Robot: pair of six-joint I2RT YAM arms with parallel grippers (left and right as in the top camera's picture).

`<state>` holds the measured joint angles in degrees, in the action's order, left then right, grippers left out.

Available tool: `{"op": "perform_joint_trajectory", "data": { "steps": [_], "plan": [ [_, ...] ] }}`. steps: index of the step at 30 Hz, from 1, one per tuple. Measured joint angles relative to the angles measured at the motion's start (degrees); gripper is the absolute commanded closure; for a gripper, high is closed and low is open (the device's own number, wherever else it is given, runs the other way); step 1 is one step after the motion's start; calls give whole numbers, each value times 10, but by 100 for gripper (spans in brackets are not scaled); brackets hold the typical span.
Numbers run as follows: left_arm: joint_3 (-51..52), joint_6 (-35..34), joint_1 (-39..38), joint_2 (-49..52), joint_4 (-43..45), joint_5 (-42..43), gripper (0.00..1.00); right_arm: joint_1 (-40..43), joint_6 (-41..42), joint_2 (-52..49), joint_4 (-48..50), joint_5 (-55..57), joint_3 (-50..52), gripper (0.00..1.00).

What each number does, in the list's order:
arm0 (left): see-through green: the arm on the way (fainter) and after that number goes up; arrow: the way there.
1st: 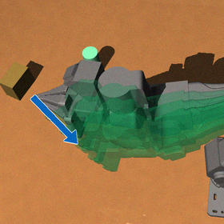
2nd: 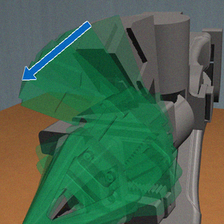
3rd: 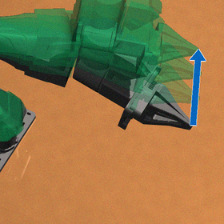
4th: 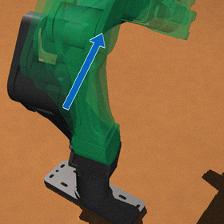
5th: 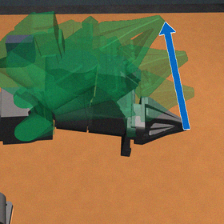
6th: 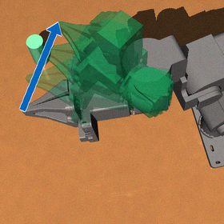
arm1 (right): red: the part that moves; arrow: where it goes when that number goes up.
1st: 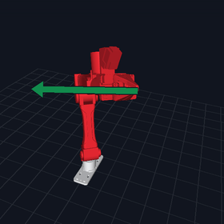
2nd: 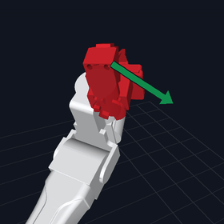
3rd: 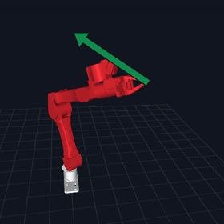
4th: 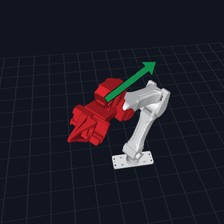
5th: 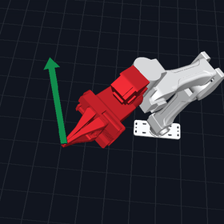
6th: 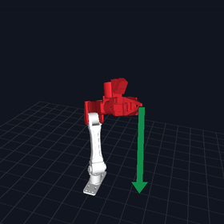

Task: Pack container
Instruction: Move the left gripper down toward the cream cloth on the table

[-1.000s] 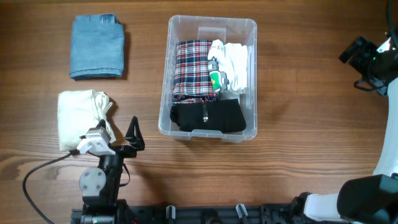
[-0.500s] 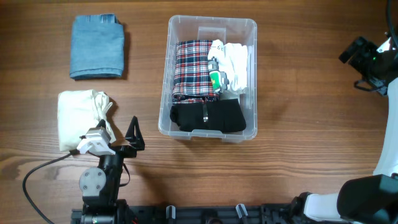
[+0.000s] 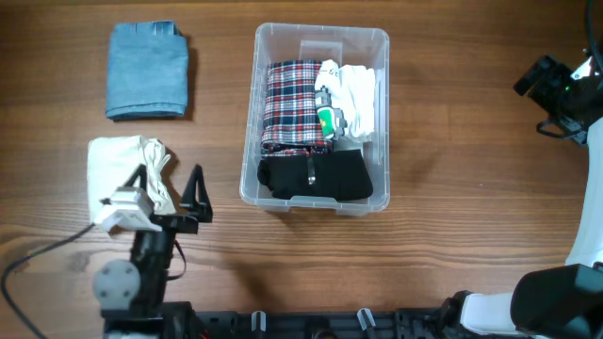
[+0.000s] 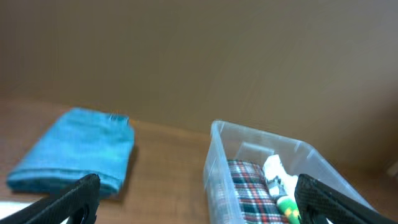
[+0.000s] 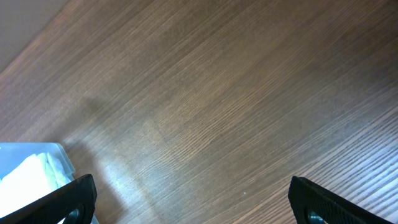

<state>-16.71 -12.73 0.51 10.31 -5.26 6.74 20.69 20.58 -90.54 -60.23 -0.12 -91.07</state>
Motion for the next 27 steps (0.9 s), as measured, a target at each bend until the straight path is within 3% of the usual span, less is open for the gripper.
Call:
{"op": "perform_joint_trajectory", "data": {
  "steps": [5,11,14,20,27],
  "plan": [
    [-226,31,17,203,-166,-12,0,0,0,0,-1,0,0,0],
    [-582,58,69,527,-449,-17,0,0,0,0,-1,0,0,0],
    [-714,81,93,648,-575,-15,0,0,0,0,-1,0,0,0],
    [-782,97,154,788,-689,-14,0,0,0,0,-1,0,0,0],
    [-777,101,263,805,-710,-40,0,0,0,0,0,0,0,0]
  ]
}}
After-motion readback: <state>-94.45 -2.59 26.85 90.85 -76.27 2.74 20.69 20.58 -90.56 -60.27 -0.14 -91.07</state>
